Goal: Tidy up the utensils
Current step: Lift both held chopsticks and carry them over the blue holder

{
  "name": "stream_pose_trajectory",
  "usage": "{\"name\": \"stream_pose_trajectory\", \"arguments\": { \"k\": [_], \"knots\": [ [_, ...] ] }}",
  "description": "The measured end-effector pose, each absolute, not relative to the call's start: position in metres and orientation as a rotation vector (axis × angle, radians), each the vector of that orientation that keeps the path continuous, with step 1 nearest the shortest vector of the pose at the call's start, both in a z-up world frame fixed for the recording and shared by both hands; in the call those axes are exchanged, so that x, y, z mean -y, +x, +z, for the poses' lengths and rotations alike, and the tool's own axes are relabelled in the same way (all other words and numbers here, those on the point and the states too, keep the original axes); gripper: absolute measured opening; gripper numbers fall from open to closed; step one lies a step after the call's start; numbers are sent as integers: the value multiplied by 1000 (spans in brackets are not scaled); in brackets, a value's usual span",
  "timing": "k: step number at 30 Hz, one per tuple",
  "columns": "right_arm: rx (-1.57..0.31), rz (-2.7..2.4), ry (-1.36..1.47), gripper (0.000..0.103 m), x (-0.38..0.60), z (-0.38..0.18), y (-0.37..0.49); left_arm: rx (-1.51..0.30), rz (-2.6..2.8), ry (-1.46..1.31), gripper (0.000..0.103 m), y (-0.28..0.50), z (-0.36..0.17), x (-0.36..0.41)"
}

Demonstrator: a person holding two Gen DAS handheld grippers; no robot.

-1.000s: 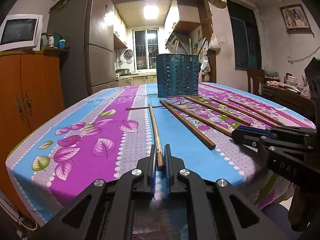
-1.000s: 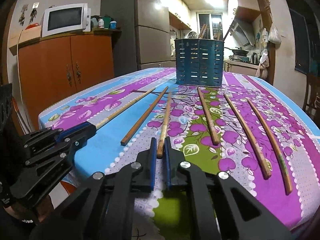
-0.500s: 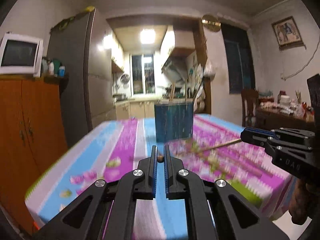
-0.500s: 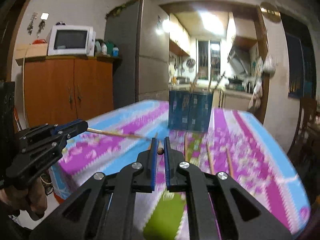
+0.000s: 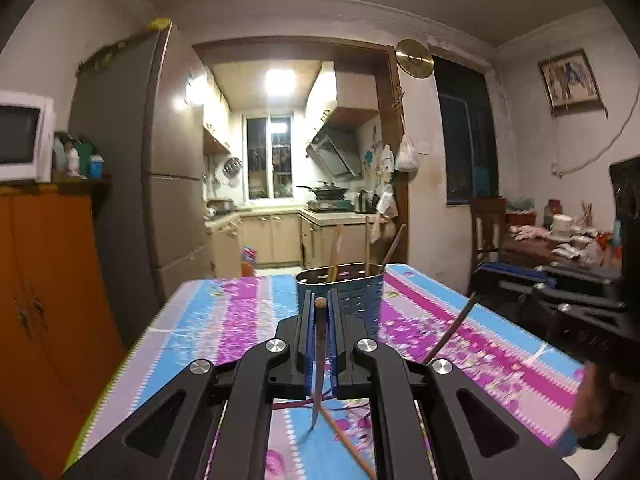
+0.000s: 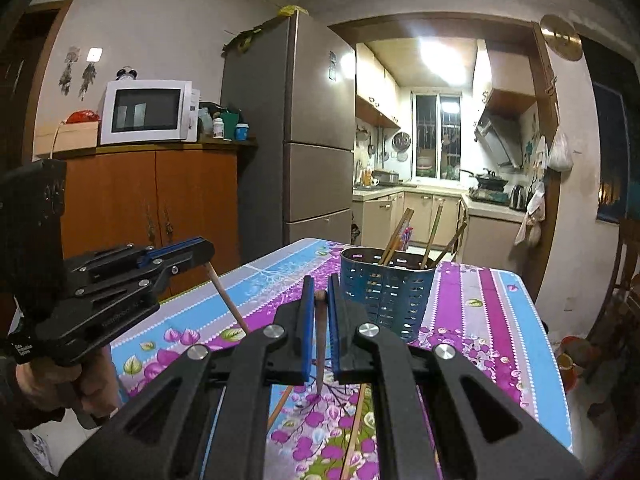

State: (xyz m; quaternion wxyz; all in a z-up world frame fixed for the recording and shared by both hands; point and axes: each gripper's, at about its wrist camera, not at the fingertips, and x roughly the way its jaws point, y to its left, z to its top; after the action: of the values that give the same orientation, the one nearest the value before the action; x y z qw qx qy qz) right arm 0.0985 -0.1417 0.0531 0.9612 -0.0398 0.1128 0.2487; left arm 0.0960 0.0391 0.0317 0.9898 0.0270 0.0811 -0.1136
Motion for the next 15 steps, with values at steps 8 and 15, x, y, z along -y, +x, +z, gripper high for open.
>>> {"name": "stream_pose_trajectory", "arguments": {
  "k": [8, 15],
  "knots": [
    [-255, 507, -68, 5, 145, 72, 117, -224, -267, 25, 7, 116, 53, -35],
    [-244, 493, -84, 5, 150, 93, 122, -223, -307, 17, 7, 120, 78, -25]
  ]
}}
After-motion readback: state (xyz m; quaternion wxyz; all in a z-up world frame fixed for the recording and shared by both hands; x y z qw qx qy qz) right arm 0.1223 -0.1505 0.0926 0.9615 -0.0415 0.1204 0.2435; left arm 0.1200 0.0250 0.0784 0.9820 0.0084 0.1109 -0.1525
